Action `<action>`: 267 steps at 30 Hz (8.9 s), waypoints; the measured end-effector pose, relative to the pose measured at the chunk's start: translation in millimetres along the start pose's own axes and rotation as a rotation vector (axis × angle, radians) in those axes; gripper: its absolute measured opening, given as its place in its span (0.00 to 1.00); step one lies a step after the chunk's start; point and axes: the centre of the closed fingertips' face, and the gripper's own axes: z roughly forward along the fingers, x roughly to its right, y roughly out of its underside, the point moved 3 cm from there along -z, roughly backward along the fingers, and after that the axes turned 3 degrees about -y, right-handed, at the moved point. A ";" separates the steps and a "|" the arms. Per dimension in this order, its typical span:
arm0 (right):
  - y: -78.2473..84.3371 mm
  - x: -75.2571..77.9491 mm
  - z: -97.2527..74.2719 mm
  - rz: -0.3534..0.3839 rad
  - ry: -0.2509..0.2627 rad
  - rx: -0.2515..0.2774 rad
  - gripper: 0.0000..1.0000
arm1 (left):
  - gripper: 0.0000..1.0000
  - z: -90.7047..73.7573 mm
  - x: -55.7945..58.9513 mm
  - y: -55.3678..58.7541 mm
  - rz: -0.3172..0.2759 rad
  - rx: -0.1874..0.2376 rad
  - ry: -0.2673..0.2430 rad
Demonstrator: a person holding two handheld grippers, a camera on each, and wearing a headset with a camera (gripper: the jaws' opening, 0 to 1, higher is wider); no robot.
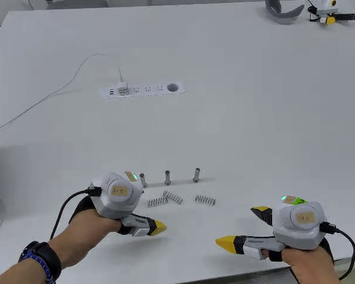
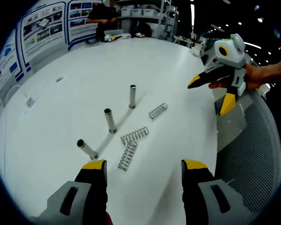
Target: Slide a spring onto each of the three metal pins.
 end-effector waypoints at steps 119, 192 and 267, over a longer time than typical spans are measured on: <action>-83.4 -99.9 18.6 0.071 -0.468 0.139 0.37 | 0.10 -78.9 43.8 -25.2 0.140 0.194 -0.070; -141.4 -143.8 -13.5 -0.816 -0.681 -0.427 0.13 | 0.10 -102.7 82.4 -90.6 0.161 0.426 0.257; -119.4 -90.2 60.4 -0.757 -0.508 -0.499 0.12 | 0.56 -114.6 0.2 39.3 -0.218 0.284 -0.146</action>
